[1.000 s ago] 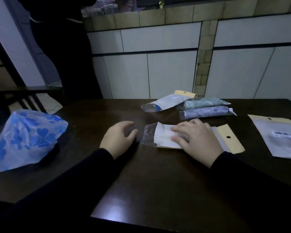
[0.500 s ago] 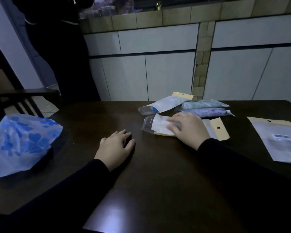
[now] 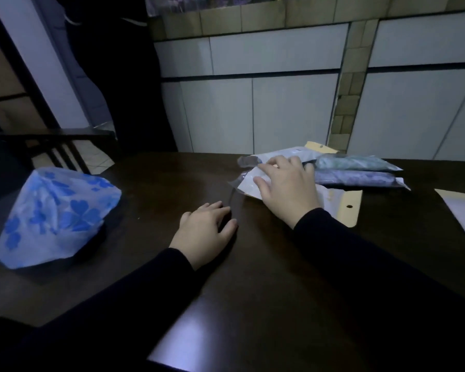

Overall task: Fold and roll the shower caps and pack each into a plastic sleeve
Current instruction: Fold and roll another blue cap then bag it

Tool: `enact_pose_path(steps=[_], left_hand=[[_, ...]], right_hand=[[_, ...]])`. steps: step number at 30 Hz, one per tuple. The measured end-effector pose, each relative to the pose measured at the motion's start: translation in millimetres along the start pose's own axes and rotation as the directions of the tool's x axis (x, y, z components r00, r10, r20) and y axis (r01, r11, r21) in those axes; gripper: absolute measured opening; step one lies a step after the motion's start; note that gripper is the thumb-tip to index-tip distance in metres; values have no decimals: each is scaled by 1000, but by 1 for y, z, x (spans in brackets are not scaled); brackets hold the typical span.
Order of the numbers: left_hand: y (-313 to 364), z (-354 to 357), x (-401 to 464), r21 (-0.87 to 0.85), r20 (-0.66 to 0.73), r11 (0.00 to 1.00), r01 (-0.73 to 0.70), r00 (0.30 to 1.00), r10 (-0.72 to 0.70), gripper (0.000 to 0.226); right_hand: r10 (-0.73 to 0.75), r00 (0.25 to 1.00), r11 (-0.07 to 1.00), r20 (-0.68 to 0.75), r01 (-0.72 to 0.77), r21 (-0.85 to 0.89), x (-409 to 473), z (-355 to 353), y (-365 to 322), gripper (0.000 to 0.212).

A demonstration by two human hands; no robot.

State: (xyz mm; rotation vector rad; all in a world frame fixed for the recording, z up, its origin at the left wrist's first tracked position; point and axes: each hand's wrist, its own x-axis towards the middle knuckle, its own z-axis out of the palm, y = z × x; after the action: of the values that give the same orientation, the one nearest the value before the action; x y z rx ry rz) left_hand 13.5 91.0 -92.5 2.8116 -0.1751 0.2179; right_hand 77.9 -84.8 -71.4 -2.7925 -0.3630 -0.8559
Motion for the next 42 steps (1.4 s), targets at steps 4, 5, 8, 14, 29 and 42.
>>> enact_pose_path(steps=[4, 5, 8, 14, 29, 42], left_hand=[[-10, -23, -12, -83, 4, 996, -41, 999, 42, 33], [-14, -32, -16, -110, 11, 994, -25, 1000, 26, 31], [-35, -60, -27, -110, -54, 994, 27, 998, -33, 27], [-91, -104, -51, 92, -463, 979, 184, 878, -122, 18], [-145, -120, -56, 170, -205, 899, 403, 907, -368, 49], [-95, -119, -40, 44, -584, 983, 177, 803, -118, 33]], right_hand=[[-82, 997, 975, 7, 78, 208, 1, -8, -38, 30], [-97, 995, 965, 22, 89, 248, 0, -6, -49, 29], [-162, 983, 942, 81, 130, 308, 0, 3, -80, 28], [-319, 936, 881, 146, 235, 412, 8, 21, -146, 34], [-464, 880, 756, 103, 332, 564, 22, 67, -221, 17], [-82, 980, 573, -184, 197, 796, 19, 14, -160, 8]])
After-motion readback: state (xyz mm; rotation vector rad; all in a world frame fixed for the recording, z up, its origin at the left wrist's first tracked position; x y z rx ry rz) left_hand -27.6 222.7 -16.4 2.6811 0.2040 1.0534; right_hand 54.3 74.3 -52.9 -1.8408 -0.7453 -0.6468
